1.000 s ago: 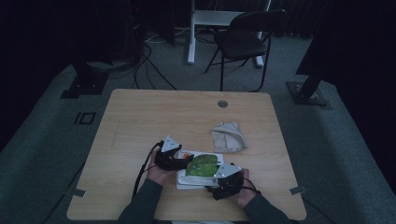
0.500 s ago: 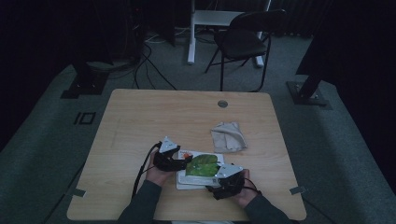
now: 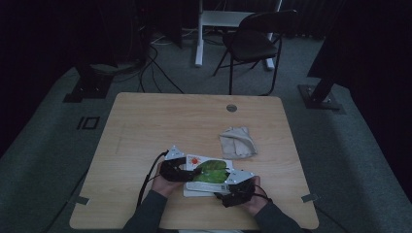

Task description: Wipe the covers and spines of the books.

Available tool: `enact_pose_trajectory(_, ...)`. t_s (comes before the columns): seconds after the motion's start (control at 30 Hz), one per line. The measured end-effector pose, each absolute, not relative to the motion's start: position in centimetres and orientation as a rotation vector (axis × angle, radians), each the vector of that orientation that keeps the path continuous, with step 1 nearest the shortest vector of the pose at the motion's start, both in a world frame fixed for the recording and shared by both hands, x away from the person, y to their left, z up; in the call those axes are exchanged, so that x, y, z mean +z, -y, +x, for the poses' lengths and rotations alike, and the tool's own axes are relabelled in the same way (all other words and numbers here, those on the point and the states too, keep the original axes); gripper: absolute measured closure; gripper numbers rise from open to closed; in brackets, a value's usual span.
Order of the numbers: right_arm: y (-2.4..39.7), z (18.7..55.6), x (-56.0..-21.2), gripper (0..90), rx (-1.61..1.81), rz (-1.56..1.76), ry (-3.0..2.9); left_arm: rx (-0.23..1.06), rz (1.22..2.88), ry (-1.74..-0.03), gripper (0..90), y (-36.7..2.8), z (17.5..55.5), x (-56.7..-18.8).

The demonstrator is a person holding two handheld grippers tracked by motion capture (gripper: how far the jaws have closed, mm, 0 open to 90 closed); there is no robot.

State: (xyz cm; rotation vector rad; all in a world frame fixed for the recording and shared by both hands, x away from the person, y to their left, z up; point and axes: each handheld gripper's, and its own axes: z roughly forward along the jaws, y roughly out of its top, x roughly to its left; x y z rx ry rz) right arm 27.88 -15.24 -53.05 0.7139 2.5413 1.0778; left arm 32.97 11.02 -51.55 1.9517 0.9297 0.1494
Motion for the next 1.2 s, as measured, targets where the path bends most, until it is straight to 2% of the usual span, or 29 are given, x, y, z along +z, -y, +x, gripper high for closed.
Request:
enact_pose_trajectory(0.07, 15.2, 27.9, -53.1, 17.1, 1.079, 0.714, -2.540, 0.128, 1.956, -0.921, 26.9, -10.9, 32.9, -51.6)
enact_pose_trajectory(0.27, 15.3, 27.9, -53.1, 17.0, 1.086, 0.710, -2.538, 0.133, 1.940, -0.903, 36.0, -11.2, 32.7, -51.3)
enact_pose_trajectory(0.57, 15.5, 27.9, -53.0, 17.2, 1.083, 0.687, -2.545, 0.134, 1.950, -0.875, 42.2, -11.5, 32.6, -50.9)
enact_pose_trajectory(0.67, 16.3, 28.4, -52.9, 13.7, 1.079, 0.718, -2.608, 0.118, 1.966, -0.881, 42.7, -11.6, 32.8, -51.0)
enact_pose_trajectory(0.93, 18.8, 29.0, -52.0, 13.7, 1.141, 0.824, -2.547, 0.079, 1.972, -0.899, 42.8, -11.8, 33.2, -51.2)
enact_pose_trajectory(1.2, 19.0, 29.4, -52.2, 13.6, 1.141, 0.862, -2.533, 0.055, 1.989, -0.904, 43.8, -11.9, 33.4, -51.1)
